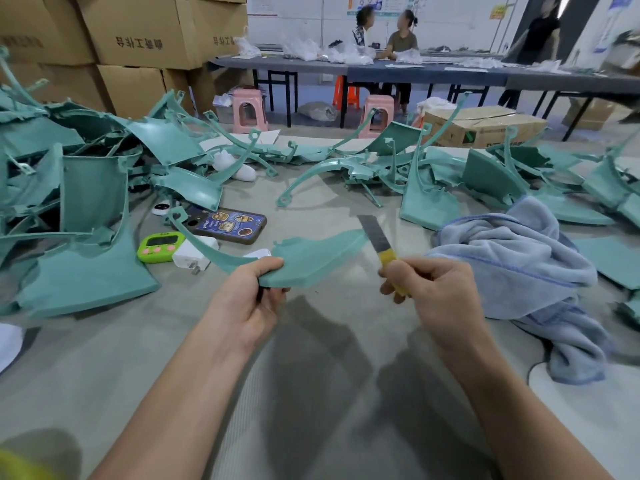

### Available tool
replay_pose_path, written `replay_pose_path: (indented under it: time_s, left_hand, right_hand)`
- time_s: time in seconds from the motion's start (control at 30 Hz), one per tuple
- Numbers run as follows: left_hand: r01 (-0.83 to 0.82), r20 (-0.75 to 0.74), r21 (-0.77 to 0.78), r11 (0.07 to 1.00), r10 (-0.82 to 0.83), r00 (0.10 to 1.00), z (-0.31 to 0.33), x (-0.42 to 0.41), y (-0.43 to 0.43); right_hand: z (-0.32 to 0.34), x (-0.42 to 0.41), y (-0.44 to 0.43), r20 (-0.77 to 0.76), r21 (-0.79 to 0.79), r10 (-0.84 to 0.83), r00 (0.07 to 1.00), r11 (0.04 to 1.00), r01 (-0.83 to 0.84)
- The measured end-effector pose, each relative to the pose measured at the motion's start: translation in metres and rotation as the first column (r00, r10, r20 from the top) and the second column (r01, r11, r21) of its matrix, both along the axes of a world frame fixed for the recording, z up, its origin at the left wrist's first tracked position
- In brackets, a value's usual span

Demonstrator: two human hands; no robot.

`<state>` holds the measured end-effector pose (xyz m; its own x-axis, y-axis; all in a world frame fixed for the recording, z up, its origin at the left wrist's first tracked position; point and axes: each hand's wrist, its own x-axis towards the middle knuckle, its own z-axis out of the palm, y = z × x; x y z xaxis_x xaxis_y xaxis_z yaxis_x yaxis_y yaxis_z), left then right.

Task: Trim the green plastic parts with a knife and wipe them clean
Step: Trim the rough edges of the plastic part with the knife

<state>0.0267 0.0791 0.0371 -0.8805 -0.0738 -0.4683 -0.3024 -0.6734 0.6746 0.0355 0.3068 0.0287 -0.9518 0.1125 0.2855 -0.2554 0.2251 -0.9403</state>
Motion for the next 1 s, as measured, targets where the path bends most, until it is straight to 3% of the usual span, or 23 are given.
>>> replay_pose_path:
  time_s: [0.07, 0.1, 0.17, 0.23, 0.3, 0.37, 0.43, 0.53, 0.63, 0.87, 1.0]
  left_hand:
    - [-0.007, 0.009, -0.02, 1.0, 0.008, 1.0, 0.0, -0.001, 0.001]
    - [-0.003, 0.016, -0.025, 1.0, 0.003, 1.0, 0.0, -0.001, 0.002]
    - [0.012, 0.015, -0.02, 1.0, -0.011, 1.0, -0.001, 0.0, 0.002]
    - [0.022, 0.001, -0.006, 1.0, -0.022, 1.0, 0.0, 0.001, 0.001]
    - [0.028, -0.017, -0.005, 1.0, -0.028, 0.999, 0.0, 0.003, -0.001]
    - [0.038, -0.038, -0.029, 0.999, -0.039, 0.999, 0.0, 0.003, 0.0]
    - [0.052, -0.051, -0.093, 0.994, -0.057, 0.997, -0.001, 0.004, 0.002]
    - [0.047, -0.079, -0.163, 0.985, -0.061, 0.995, -0.002, 0.005, 0.002]
    - [0.016, -0.111, -0.265, 0.964, -0.047, 0.993, -0.004, 0.004, -0.002]
    - [0.073, -0.135, -0.407, 0.91, -0.139, 0.981, -0.004, 0.01, 0.005]
    - [0.136, -0.27, -0.39, 0.911, -0.254, 0.929, -0.004, 0.013, 0.006]
  right_hand:
    - [0.004, 0.012, -0.016, -0.017, -0.009, 0.317, 0.948, 0.948, -0.317]
    - [0.002, 0.015, -0.024, 0.004, 0.036, 0.38, 0.925, 0.924, -0.38]
    - [-0.003, 0.011, -0.031, 0.049, 0.071, 0.265, 0.963, 0.961, -0.268]
    - [-0.009, 0.001, -0.021, 0.12, 0.068, -0.027, 0.992, 0.997, 0.019]
    - [-0.008, -0.003, -0.006, 0.159, 0.155, -0.23, 0.96, 0.966, 0.206]
    - [-0.005, -0.003, -0.001, 0.203, 0.026, -0.193, 0.96, 0.981, 0.192]
    - [-0.002, 0.001, -0.008, 0.323, -0.281, -0.017, 0.946, 0.953, 0.113]
    - [0.003, 0.002, -0.013, 0.427, -0.644, 0.253, 0.868, 0.759, 0.096]
    - [0.003, 0.004, -0.013, 0.449, -0.664, 0.343, 0.825, 0.746, 0.051]
    - [0.006, 0.002, -0.014, 0.506, -0.594, 0.263, 0.821, 0.796, 0.111]
    - [0.008, -0.002, -0.006, 0.539, -0.595, 0.174, 0.824, 0.771, 0.226]
